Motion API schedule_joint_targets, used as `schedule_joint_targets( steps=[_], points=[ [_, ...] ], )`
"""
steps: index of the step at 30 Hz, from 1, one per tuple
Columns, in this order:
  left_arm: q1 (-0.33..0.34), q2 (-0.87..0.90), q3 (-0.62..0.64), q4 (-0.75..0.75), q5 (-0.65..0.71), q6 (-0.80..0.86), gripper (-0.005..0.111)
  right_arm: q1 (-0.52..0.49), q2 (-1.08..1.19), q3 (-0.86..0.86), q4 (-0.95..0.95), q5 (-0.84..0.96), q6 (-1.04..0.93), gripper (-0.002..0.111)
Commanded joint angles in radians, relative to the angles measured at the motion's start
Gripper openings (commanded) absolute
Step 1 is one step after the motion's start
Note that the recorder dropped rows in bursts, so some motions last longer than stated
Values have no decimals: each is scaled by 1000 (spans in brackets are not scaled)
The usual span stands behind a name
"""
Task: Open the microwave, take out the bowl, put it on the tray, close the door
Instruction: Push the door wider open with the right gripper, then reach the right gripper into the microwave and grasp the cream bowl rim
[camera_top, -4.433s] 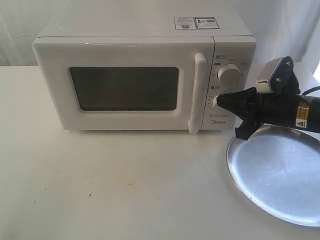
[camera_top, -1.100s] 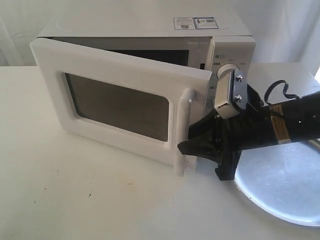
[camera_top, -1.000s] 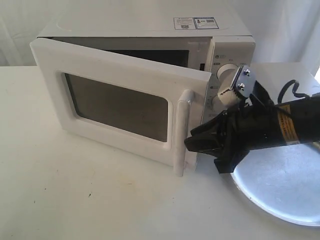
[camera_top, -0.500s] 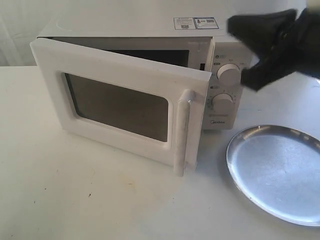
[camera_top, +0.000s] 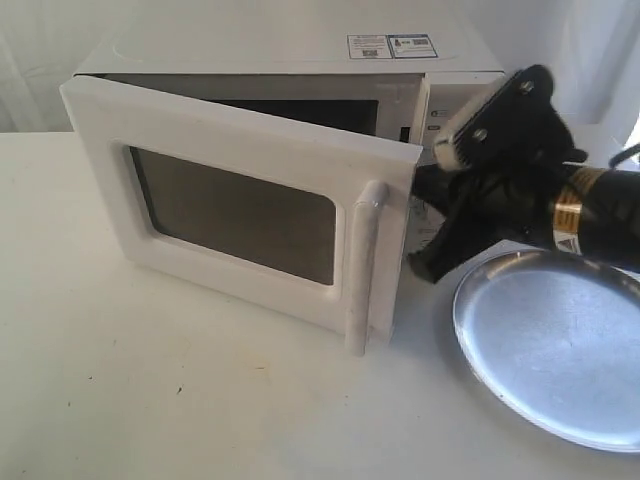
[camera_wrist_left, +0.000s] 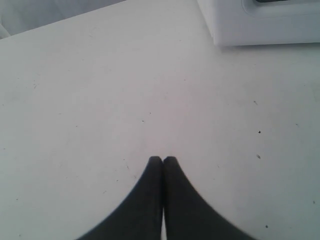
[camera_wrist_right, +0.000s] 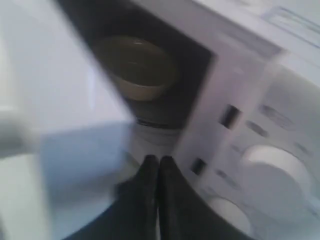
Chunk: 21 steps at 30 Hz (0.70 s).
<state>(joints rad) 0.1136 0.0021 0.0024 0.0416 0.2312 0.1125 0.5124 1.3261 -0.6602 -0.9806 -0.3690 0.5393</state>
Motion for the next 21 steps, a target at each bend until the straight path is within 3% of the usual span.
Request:
schedule_joint_targets(
  steps=[1, 4, 10, 14, 17, 21],
  points=[
    [-6, -2, -2, -8, 1, -3, 0, 43, 1, 1, -410, -369, 130, 0],
    [-6, -2, -2, -8, 1, -3, 0, 44, -1, -7, -508, -547, 126, 0],
    [-6, -2, -2, -8, 1, -3, 0, 44, -7, -4, -411, -326, 149, 0],
    [-6, -2, -2, -8, 1, -3, 0, 50, 49, -8, -234, -339, 113, 0],
    [-6, -2, -2, -8, 1, -3, 0, 100, 190, -47, -6, -354, -121, 0],
    [-6, -2, -2, -8, 1, -3, 0, 179, 445, -192, 73, -307, -435, 0]
  ],
)
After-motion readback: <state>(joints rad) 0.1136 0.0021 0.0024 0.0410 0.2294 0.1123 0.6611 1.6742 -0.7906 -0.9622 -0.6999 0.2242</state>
